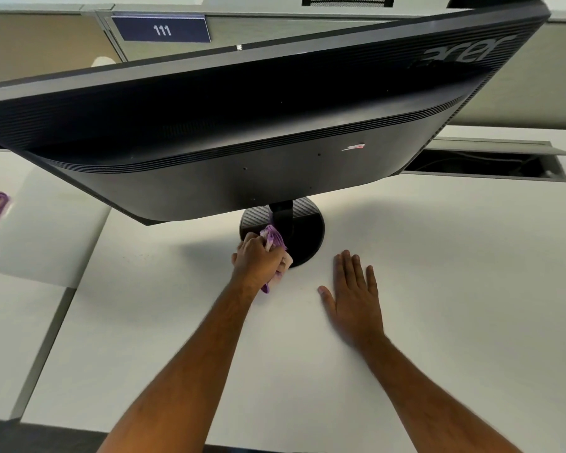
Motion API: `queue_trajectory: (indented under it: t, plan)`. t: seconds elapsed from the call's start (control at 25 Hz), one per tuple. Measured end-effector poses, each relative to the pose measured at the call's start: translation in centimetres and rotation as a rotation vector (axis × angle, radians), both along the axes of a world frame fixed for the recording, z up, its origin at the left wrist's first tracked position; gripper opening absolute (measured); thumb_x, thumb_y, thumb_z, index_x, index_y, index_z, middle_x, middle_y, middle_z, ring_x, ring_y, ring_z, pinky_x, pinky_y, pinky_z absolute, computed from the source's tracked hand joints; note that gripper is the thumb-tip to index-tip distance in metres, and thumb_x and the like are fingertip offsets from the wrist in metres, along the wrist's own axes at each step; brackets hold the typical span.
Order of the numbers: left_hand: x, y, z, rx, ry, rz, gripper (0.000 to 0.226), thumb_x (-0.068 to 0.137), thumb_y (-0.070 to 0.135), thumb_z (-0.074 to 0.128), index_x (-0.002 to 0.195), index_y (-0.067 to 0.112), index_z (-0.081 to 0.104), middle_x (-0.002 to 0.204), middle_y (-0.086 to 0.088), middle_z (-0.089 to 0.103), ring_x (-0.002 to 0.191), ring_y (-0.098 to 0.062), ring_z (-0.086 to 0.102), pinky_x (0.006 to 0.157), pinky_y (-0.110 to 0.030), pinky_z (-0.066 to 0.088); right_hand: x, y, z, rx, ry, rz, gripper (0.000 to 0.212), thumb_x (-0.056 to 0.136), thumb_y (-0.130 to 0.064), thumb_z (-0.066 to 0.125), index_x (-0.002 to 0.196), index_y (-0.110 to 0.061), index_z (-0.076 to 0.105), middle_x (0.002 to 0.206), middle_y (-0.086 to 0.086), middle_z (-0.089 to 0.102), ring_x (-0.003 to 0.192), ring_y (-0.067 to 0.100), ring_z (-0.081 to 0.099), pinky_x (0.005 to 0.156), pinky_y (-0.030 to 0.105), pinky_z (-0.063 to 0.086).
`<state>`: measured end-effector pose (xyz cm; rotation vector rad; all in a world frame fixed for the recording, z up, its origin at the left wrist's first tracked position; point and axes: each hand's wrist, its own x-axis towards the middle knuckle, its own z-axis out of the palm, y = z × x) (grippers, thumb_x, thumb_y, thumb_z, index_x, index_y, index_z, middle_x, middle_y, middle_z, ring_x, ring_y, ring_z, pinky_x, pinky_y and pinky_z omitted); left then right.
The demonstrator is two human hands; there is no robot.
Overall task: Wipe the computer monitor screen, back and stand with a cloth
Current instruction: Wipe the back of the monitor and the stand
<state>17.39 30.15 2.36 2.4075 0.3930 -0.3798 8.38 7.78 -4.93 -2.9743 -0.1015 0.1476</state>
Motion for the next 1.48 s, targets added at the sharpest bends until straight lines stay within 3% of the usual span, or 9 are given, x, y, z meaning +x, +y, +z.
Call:
queue_trajectory:
  t: [0.12,0.28,0.36,0.56,0.8,0.92,1.0,1.12,1.48]
  plan:
    - [-2.8,-1.0,-0.4,-0.12,0.093,-0.042,0.03,0.089,0.041,0.07,0.109,0.023,0.055,0.111,-0.005,0.063,0.103,-0.026,0.061,0.088,-0.039,0.051,0.0,-0.1,0.0,0.004,-0.002,-0.003,0.077,0.106,-0.058,0.024,0.164,-0.011,0.005,0.172,0.009,0.003,0.159,0.025,0.001,0.127,0.051,0.009]
    - [-4.6,-1.2,-0.4,-0.356,-0.072,0.124,0.026,0.092,0.026,0.068,0.117,0.02,0.069,0.109,0.0,0.071,0.096,-0.013,0.072,0.073,-0.015,0.053,0.0,-0.1,0.1,0.011,0.003,0.003,0.077,0.106,-0.059,0.023,0.164,-0.012,0.005,0.172,0.008,0.002,0.159,0.024,0.0,0.127,0.052,0.009]
    - [-3.3,-0.2,-0.2,-0.407,-0.136,0.215,0.03,0.091,0.028,0.066,0.12,0.022,0.07,0.106,-0.002,0.073,0.092,-0.014,0.075,0.07,-0.016,0.054,0.0,-0.2,0.1,0.009,0.0,-0.002,0.077,0.106,-0.059,0.024,0.164,-0.011,0.007,0.172,0.009,0.004,0.159,0.025,0.001,0.127,0.052,0.009]
    - [0.5,0.0,0.8,-0.186,-0.146,0.142,0.033,0.096,0.019,0.061,0.128,0.011,0.064,0.116,-0.008,0.055,0.104,-0.024,0.057,0.092,-0.035,0.048,0.0,-0.2,-0.1,-0.003,0.016,0.003,0.078,0.107,-0.06,0.024,0.164,-0.012,0.002,0.172,0.008,-0.001,0.159,0.023,-0.003,0.128,0.051,0.007]
    - [0.2,1.7,0.2,-0.077,-0.028,-0.177,0.024,0.089,0.026,0.071,0.102,0.006,0.064,0.105,-0.008,0.06,0.096,-0.025,0.063,0.078,-0.03,0.043,0.0,-0.1,-0.3,0.004,-0.001,0.004,0.078,0.107,-0.059,0.025,0.164,-0.011,0.004,0.172,0.009,0.001,0.159,0.024,-0.001,0.127,0.051,0.008]
    - [0.1,4.0,0.5,-0.005,-0.242,-0.11,0.026,0.084,0.018,0.079,0.099,0.005,0.063,0.102,-0.01,0.057,0.096,-0.03,0.06,0.079,-0.035,0.048,0.0,-0.1,-0.2,0.017,-0.021,-0.006,0.078,0.106,-0.058,0.028,0.164,-0.009,0.011,0.172,0.011,0.008,0.159,0.026,0.005,0.127,0.052,0.009]
    - [1.0,5.0,-0.3,0.106,-0.405,0.021,0.036,0.081,0.021,0.084,0.107,0.002,0.067,0.11,-0.016,0.061,0.105,-0.036,0.06,0.092,-0.045,0.052,0.0,0.0,-0.3,0.021,-0.027,-0.002,0.077,0.106,-0.058,0.028,0.164,-0.009,0.012,0.172,0.011,0.008,0.159,0.026,0.005,0.127,0.052,0.009]
    - [1.8,4.5,-2.0,0.303,-0.486,-0.127,0.041,0.083,0.01,0.081,0.122,0.004,0.067,0.121,-0.016,0.066,0.108,-0.041,0.062,0.092,-0.051,0.054,0.0,-0.1,-0.2,0.018,-0.025,0.001,0.077,0.106,-0.059,0.026,0.164,-0.009,0.01,0.172,0.01,0.006,0.159,0.025,0.004,0.128,0.051,0.008]
    - [-0.5,1.9,-1.6,0.354,-0.362,-0.334,0.029,0.09,0.014,0.072,0.118,0.007,0.07,0.122,-0.011,0.064,0.109,-0.037,0.059,0.091,-0.048,0.051,0.0,0.1,-0.1,0.021,-0.023,-0.007,0.077,0.106,-0.058,0.027,0.164,-0.01,0.01,0.172,0.01,0.005,0.159,0.026,0.004,0.128,0.05,0.007]
